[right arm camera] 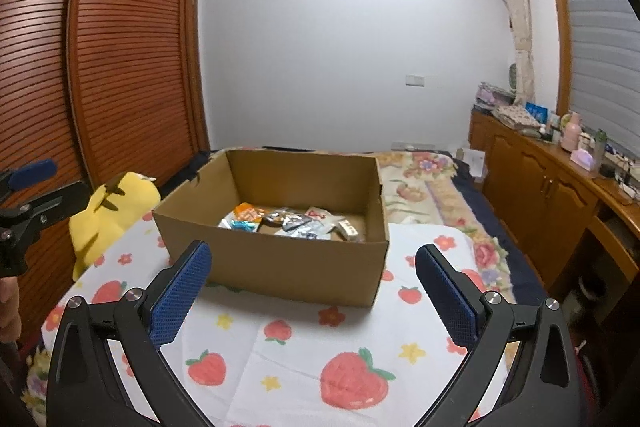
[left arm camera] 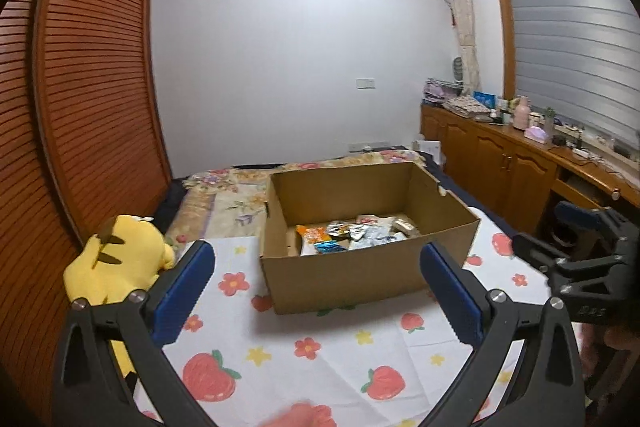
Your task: Organize snacks
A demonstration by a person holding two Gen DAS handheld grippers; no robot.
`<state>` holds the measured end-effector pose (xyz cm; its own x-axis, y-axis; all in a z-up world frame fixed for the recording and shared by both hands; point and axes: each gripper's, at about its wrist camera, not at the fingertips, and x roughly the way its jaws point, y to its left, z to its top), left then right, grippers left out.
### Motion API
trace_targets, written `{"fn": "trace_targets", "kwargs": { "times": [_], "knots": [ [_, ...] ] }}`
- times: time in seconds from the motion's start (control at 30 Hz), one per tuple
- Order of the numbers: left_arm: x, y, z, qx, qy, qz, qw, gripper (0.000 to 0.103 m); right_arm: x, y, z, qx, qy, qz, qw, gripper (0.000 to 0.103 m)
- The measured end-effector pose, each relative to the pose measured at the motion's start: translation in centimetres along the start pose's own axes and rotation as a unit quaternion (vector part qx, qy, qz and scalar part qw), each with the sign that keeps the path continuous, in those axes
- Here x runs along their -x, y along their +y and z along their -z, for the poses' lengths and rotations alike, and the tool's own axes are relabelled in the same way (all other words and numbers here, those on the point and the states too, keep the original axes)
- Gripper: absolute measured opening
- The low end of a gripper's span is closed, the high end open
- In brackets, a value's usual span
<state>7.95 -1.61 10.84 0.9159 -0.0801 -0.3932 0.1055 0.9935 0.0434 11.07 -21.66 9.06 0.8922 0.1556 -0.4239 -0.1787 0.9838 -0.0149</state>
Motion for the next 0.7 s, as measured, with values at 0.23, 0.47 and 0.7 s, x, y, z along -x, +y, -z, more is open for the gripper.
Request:
{"fn": "trace_targets", "kwargs": {
  "times": [0.23, 0.47, 0.7],
  "knots": [
    [0.9, -0.1, 1.7, 0.01, 0.01, 0.013, 0.9998, 0.103, 2.1, -0.2, 1.0, -0.002, -0.013, 0.005, 1.0, 0.103],
    [2.4, -0.5, 2.8, 0.012, 0.013, 0.011, 0.9998, 0.103, 3.8, -0.5, 1.8, -0.008, -0.025, -0.003, 1.0, 0.103],
    [3.4, -1.0, 4.1, 0.01, 0.021, 0.005, 0.9997, 0.103, 5.4, -0.7, 2.5, -0.004, -0.033, 0.01, 0.999, 0.103]
  ]
}}
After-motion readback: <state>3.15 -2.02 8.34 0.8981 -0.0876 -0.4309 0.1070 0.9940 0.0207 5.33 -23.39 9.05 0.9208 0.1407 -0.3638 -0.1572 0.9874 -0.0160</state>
